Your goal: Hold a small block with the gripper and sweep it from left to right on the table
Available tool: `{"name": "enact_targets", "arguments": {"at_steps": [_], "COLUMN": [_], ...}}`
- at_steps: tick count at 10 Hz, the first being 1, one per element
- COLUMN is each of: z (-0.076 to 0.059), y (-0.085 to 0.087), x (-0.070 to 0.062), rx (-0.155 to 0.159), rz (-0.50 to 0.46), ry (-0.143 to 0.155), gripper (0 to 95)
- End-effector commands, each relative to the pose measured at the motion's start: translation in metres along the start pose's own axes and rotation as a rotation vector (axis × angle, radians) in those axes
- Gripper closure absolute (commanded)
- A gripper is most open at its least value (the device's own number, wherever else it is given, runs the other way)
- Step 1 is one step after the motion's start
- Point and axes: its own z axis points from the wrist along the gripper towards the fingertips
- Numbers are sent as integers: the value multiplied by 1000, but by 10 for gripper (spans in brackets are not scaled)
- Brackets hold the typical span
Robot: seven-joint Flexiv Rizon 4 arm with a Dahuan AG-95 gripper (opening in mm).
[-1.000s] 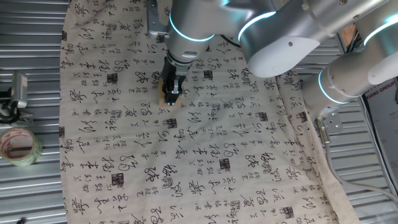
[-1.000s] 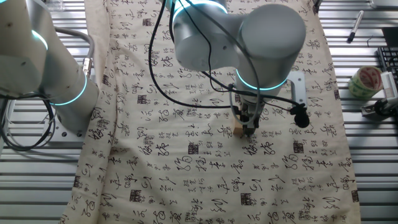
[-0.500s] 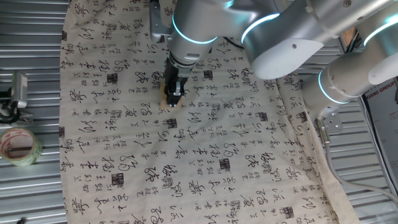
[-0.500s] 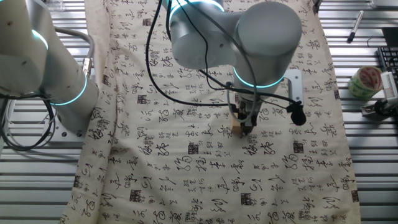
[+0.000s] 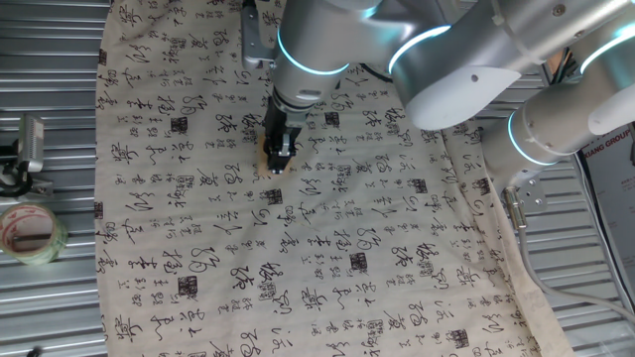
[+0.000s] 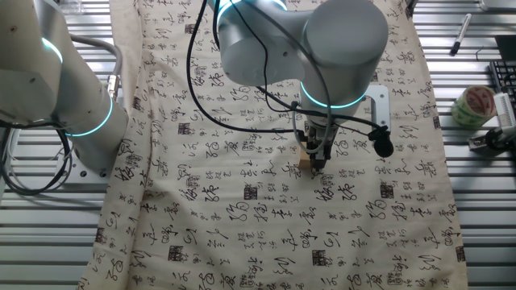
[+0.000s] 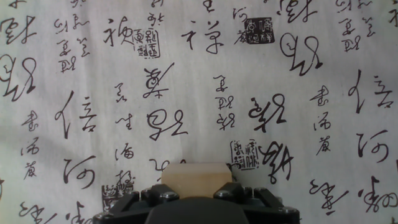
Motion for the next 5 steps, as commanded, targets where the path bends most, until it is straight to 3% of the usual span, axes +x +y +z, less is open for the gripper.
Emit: {"name": "enact_targets", "arguments": {"at_steps": [1,5], "z": [15,15], "y": [0,7], "x": [2,6], "rx": [-1,0], "rz": [1,9], "ry": [1,-1], "gripper": [950,950]}}
